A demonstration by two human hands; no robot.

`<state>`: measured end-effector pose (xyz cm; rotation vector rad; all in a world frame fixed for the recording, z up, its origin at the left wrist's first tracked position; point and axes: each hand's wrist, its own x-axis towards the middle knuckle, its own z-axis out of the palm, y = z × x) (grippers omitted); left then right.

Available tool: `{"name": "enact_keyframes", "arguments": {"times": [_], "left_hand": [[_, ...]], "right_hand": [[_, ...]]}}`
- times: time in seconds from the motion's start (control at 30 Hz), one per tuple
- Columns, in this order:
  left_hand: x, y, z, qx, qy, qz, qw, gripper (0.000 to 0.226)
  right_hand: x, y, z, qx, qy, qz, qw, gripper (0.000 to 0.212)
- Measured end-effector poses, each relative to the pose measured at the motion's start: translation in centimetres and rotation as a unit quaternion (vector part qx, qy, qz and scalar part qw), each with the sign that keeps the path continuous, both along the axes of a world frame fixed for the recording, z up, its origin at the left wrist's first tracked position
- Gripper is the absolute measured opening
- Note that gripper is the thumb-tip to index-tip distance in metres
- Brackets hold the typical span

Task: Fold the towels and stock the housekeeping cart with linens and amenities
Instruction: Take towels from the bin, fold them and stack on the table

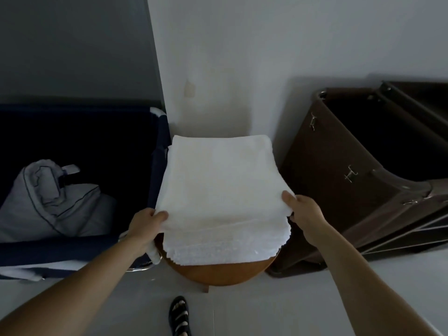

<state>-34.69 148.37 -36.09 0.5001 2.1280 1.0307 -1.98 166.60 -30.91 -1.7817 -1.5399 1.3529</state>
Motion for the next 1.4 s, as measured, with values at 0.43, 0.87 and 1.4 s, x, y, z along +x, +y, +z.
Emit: {"name": "enact_keyframes", "arguments": {"times": [0.43,0.87,1.4], "left_hand": [[0.1,0.6,-0.7,-0.015,-0.267,0.141,0.953,0.037],[-6.6,11.7,16.0,0.107,-0.268,0.03,0.957,0.004],[-6.2,13.1,20.0,0.355,-0.221,0.048,0.907,0.017]], "right_hand": [[-0.4,0.5,-2.3,-0.243,0.053,-0.062,0.967,0.066],[-8.0,9.3,10.4,-0.082,0.246,-0.04,0.965,0.026],[-8.5,13.0,14.7,0.09,0.291,-0.05,0.951,0.028]]}}
